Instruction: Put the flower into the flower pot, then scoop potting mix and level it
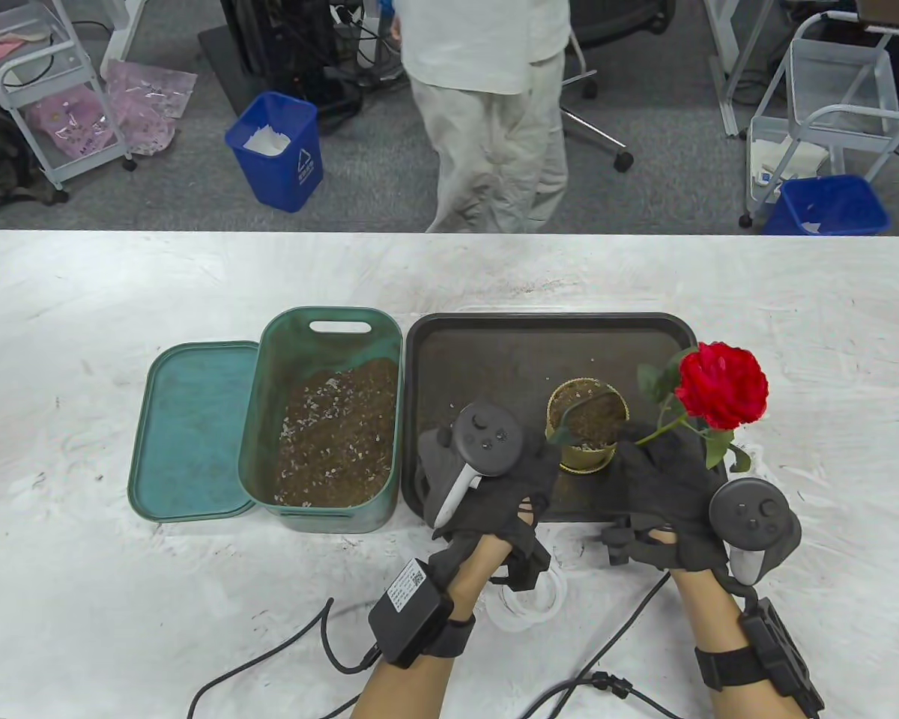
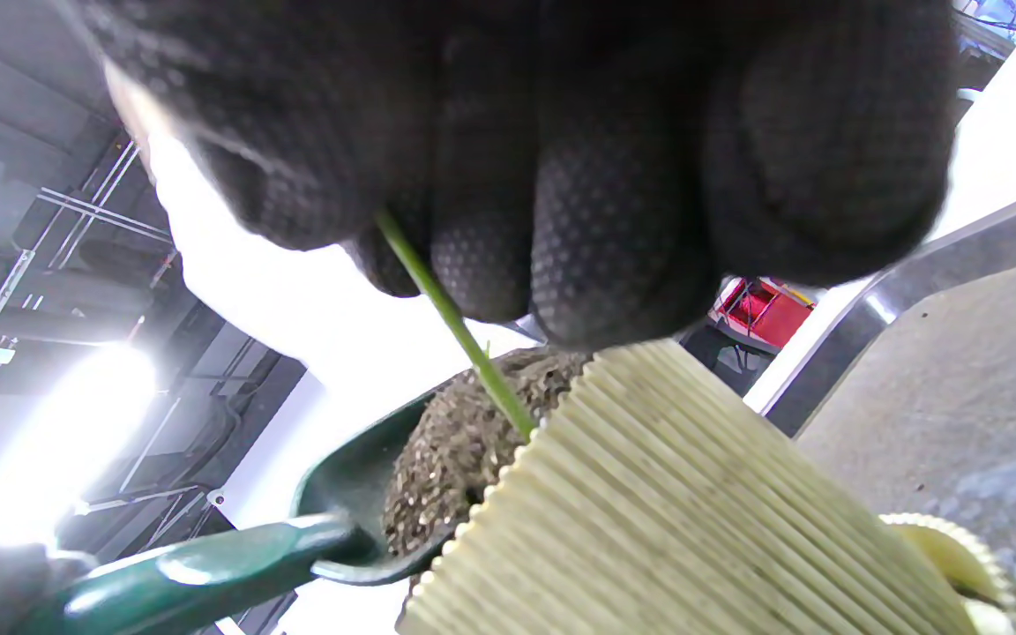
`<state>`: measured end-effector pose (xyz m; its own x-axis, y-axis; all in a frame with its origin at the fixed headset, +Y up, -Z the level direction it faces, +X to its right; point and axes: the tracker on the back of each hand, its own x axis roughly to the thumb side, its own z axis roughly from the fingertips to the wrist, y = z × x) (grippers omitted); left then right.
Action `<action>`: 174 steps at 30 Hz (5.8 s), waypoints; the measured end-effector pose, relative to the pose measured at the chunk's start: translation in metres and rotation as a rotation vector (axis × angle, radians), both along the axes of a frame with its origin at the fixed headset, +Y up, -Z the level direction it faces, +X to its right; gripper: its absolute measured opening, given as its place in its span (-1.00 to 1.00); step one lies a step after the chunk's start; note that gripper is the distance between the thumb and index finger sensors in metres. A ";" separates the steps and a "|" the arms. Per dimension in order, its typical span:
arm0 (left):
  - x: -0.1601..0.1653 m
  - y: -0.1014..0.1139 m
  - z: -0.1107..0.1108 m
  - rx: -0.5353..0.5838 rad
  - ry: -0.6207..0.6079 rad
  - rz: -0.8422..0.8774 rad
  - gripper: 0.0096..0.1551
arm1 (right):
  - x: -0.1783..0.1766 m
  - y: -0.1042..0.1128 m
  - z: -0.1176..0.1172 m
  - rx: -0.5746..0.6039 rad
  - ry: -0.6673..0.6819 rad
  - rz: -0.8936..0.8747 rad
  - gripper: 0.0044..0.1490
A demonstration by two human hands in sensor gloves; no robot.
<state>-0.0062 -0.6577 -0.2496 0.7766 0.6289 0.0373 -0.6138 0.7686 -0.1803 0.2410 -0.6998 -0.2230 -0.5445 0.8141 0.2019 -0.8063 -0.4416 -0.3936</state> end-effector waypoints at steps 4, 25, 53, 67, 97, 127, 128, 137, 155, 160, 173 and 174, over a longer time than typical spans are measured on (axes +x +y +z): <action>0.005 0.004 0.003 0.053 -0.002 -0.058 -0.44 | 0.000 0.000 0.000 0.000 0.000 -0.003 -0.54; 0.014 0.025 0.018 0.315 0.065 -0.229 -0.44 | 0.001 -0.001 0.000 -0.002 0.004 -0.009 -0.54; -0.211 0.052 -0.046 -0.625 0.437 -0.586 -0.38 | -0.002 -0.002 0.000 -0.001 0.013 -0.005 -0.54; -0.226 0.000 -0.067 -0.744 0.534 -0.206 -0.35 | -0.001 -0.003 -0.001 -0.002 0.012 -0.007 -0.54; -0.202 -0.026 -0.084 -0.857 0.279 0.259 -0.33 | -0.001 -0.003 -0.001 -0.003 0.013 -0.005 -0.54; -0.173 0.036 -0.007 -0.571 -0.068 0.768 -0.36 | -0.001 -0.004 -0.001 0.000 0.013 0.005 -0.54; -0.162 0.035 -0.007 -0.572 -0.094 0.796 -0.36 | -0.001 -0.004 -0.001 -0.001 0.013 0.003 -0.54; -0.069 0.006 -0.012 -0.538 -0.199 0.789 -0.36 | -0.001 -0.004 -0.001 -0.002 0.012 0.004 -0.54; -0.029 -0.025 -0.018 -0.304 -0.084 0.343 -0.40 | 0.000 -0.004 -0.001 0.003 0.008 0.013 -0.54; -0.020 -0.011 -0.011 -0.153 -0.044 0.083 -0.41 | -0.001 -0.004 -0.001 0.005 0.008 0.015 -0.54; -0.003 0.001 0.000 0.037 -0.013 -0.146 -0.43 | -0.001 -0.004 0.000 0.004 0.008 0.008 -0.54; -0.002 0.001 0.000 0.051 -0.009 -0.160 -0.43 | -0.001 -0.004 -0.001 0.004 0.007 0.007 -0.54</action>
<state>-0.0087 -0.6565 -0.2495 0.8661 0.4946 0.0730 -0.4816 0.8646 -0.1434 0.2401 -0.7035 -0.2237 -0.5485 0.8096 0.2093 -0.8062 -0.4455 -0.3894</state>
